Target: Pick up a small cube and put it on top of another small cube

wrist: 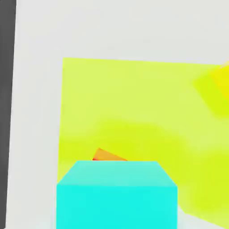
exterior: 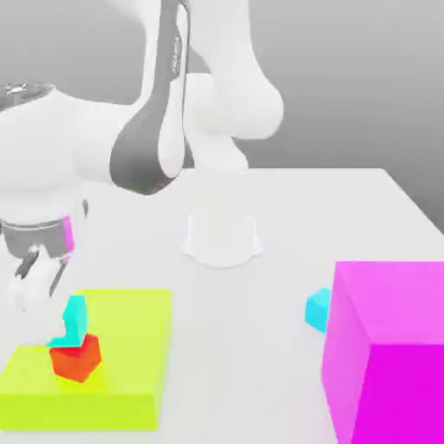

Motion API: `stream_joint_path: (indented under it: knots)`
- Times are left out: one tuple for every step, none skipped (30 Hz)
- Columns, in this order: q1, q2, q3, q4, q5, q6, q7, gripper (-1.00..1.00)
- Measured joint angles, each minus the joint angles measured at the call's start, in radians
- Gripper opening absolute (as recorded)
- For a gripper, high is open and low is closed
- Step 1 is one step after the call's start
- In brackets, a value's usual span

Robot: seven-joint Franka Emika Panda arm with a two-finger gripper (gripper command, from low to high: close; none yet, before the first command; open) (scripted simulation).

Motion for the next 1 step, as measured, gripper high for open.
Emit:
stream_joint_path:
  knots:
    - [0.0,0.0,0.0,0.0,0.0,0.0,0.0,1.0]
